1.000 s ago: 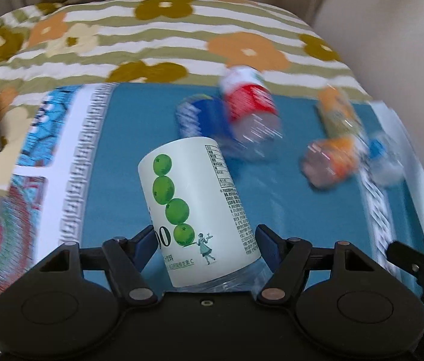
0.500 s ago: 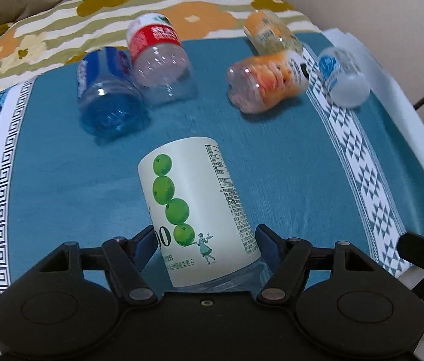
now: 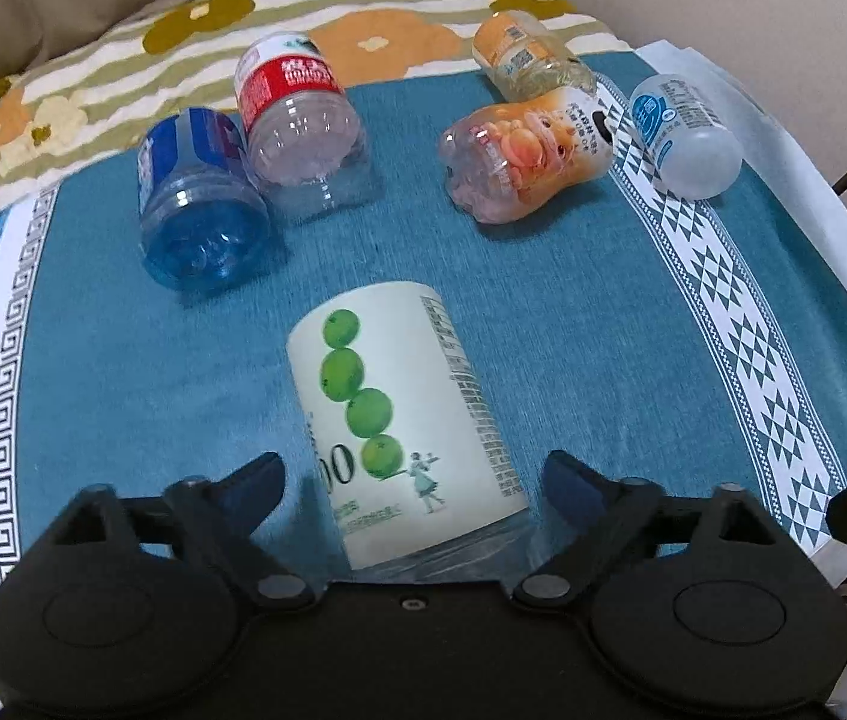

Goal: Flip cup upright
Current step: 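Lift the cup with the left tool and carry it over the cloth, then lower the cup and grasp it with the right tool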

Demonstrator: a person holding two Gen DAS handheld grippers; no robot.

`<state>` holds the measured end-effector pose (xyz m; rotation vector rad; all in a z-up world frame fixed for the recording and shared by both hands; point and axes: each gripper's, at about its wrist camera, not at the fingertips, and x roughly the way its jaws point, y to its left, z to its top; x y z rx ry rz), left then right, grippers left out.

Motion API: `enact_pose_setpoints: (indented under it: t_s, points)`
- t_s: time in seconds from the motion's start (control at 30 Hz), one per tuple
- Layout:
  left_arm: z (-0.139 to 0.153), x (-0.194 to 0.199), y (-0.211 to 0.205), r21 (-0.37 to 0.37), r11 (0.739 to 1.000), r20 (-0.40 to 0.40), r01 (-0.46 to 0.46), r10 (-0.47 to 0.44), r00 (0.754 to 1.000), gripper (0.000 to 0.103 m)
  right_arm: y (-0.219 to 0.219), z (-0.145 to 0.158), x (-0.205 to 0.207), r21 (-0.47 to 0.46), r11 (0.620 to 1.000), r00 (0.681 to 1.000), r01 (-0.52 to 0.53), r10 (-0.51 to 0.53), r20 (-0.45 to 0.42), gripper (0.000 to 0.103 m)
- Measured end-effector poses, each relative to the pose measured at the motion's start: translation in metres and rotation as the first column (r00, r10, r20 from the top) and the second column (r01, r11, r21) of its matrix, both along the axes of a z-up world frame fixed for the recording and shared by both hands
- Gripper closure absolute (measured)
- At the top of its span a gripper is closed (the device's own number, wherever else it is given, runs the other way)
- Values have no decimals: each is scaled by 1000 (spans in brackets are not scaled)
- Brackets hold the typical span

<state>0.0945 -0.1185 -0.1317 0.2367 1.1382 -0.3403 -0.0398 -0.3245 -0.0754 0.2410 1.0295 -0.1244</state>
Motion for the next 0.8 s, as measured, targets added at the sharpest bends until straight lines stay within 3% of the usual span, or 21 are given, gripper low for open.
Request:
enact_pose_setpoints:
  t_s: [0.23,0.47,0.67,0.8]
  points:
    - [12,-7,4,0,1000,20,-13,13,1000,7,-1,8,-1,7,1000,1000,-1,1,21,0]
    - [47,-32,16,-33,997,80,-64,67,995,5,6,28,8,29,996,995,-84,82,54,0]
    - [78,-53,53,-95,984,114,-154,164,980,0,27,54,34,23,983,981,-182,179,79,0]
    - [83,-59,85,-104,971,122,-217,229,966,0,50,59,63,75,966,969,-247,243,52,0]
